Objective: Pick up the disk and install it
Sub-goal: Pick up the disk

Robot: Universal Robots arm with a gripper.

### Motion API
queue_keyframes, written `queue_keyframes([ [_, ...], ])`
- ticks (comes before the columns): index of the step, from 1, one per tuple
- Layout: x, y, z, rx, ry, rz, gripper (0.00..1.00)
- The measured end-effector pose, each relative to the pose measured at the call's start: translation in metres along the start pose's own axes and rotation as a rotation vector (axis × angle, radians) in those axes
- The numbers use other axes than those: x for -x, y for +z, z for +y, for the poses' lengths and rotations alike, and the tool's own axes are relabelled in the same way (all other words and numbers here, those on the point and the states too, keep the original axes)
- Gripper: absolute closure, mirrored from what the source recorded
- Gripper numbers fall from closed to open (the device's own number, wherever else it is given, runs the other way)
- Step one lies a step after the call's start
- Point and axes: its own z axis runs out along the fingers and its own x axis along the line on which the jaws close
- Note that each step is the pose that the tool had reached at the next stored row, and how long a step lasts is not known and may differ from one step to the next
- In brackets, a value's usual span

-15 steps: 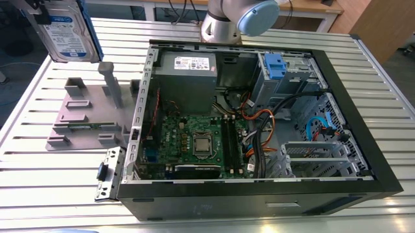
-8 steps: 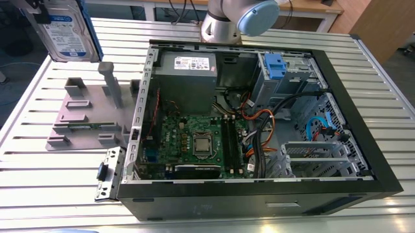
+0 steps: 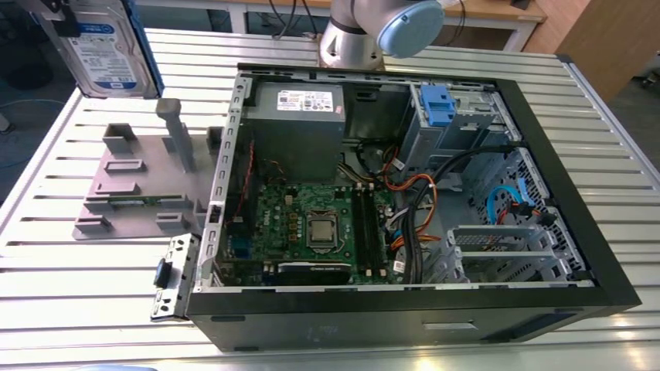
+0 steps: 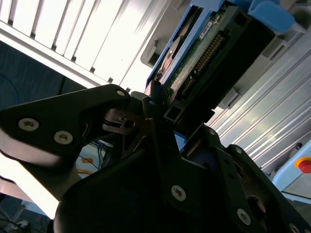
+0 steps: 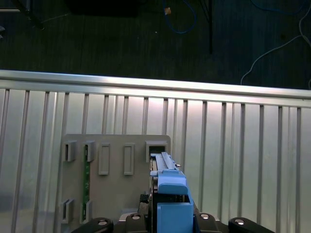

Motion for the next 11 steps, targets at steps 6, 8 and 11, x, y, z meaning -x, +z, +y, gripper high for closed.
queue_keyframes([
  [6,0.0001,-0.0013,0.0,0.0,0.0,0.0,0.63],
  [8,0.0001,-0.0021,0.0001,0.0,0.0,0.0,0.63],
  [11,0.0001,-0.0027,0.0001,0.0,0.0,0.0,0.63],
])
